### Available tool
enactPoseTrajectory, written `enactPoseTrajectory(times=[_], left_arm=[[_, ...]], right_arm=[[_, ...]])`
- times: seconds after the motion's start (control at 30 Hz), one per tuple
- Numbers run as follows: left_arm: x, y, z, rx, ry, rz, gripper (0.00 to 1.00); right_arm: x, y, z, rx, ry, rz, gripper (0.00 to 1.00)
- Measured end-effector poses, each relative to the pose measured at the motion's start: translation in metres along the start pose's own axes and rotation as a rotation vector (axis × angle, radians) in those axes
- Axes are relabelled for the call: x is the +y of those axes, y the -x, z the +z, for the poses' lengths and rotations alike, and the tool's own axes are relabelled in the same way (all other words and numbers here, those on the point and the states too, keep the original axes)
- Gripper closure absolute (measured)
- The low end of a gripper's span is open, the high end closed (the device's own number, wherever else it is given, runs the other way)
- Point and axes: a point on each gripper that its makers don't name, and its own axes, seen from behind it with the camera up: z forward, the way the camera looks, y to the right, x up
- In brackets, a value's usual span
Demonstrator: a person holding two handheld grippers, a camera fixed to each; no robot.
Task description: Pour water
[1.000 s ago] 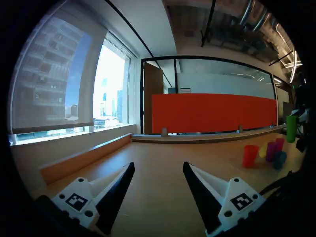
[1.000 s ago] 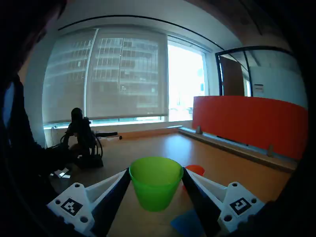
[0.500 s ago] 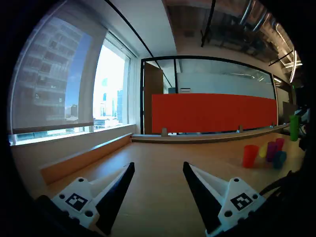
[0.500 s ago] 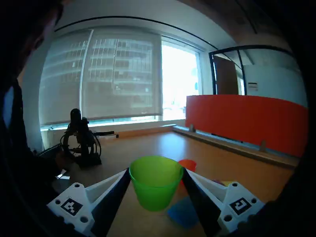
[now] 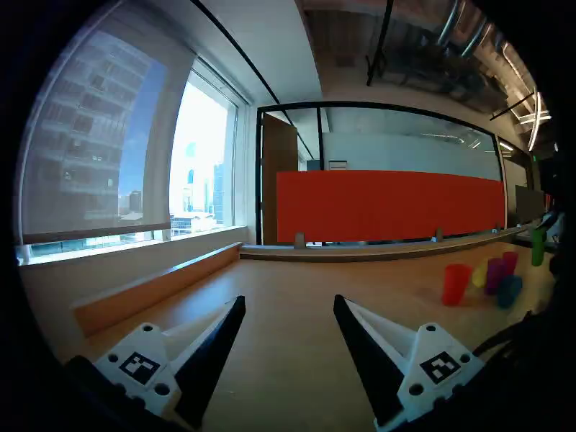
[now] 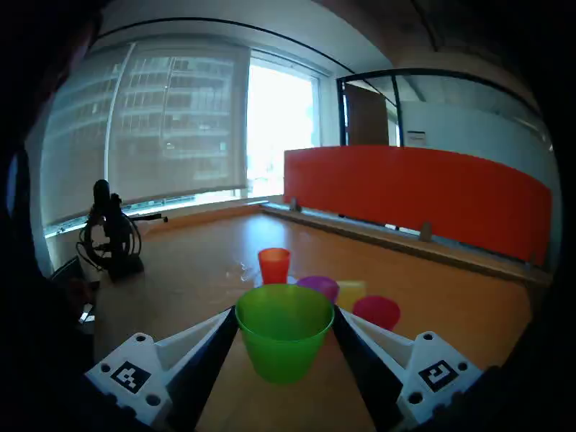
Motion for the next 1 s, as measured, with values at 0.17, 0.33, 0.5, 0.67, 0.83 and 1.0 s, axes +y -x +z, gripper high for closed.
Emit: enactPoseTrajectory(times=[0.17,0.33,0.5,0.67,0.83,1.0], left_arm=[[0.000,0.000,0.000,0.000,0.000,0.000,0.09],[0.000,0.000,-0.001,0.000,0.000,0.000,0.09],[0.000,0.000,-0.001,0.000,0.000,-0.001,0.09],[0.000,0.000,-0.001,0.000,0.000,0.000,0.09],[0.000,0.000,-0.001,0.000,0.000,0.000,0.09],[0.000,0.000,-0.001,0.000,0.000,-0.001,0.09]], right_arm=[[0.025,0.029,0.002,-0.053,0.045,0.024,0.05],[0.036,0.046,0.007,-0.090,0.055,0.040,0.05],[0.041,0.056,0.010,-0.128,0.059,0.041,0.05],[0.042,0.063,0.011,-0.164,0.058,0.035,0.05],[0.045,0.071,0.011,-0.201,0.060,0.030,0.05],[0.046,0.076,0.010,-0.229,0.062,0.020,0.05]])
